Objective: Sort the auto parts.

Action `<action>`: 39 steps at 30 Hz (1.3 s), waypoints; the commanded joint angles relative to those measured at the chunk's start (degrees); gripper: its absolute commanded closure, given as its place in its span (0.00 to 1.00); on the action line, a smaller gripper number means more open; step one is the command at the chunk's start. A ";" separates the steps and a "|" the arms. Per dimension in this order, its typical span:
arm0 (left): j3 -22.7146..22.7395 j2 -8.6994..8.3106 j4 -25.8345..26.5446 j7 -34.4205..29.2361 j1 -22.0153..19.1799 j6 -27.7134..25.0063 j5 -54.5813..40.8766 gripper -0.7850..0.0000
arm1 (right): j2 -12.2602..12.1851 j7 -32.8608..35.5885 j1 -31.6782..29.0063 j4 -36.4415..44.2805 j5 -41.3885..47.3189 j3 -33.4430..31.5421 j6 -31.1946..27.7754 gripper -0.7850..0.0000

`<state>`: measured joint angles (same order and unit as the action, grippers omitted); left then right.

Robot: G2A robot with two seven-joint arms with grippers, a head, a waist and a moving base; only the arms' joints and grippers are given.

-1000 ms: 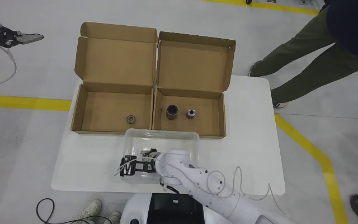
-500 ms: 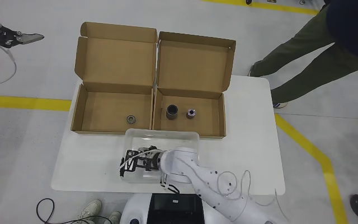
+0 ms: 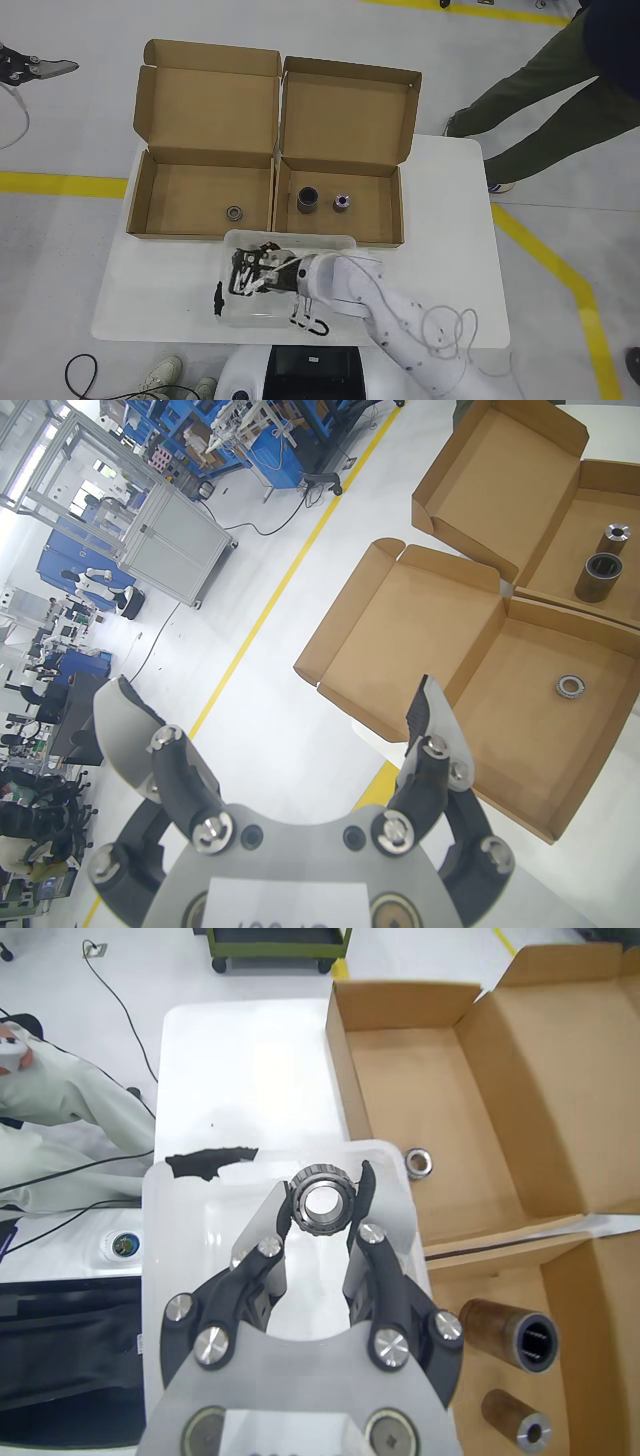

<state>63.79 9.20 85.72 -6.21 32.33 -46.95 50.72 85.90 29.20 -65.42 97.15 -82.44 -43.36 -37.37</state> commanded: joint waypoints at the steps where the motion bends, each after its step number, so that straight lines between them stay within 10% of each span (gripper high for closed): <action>1: 0.00 0.00 0.00 0.00 0.00 0.00 0.00 0.00 | -0.04 -1.78 0.85 1.01 0.43 -0.61 -0.29 1.00; 39: 0.00 0.00 0.00 0.00 0.00 0.00 0.00 0.00 | -0.46 -10.67 12.10 14.01 15.95 -9.82 1.34 1.00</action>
<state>63.79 9.20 85.72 -6.21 32.33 -46.95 50.72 85.45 19.07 -53.26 111.24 -66.53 -53.23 -36.10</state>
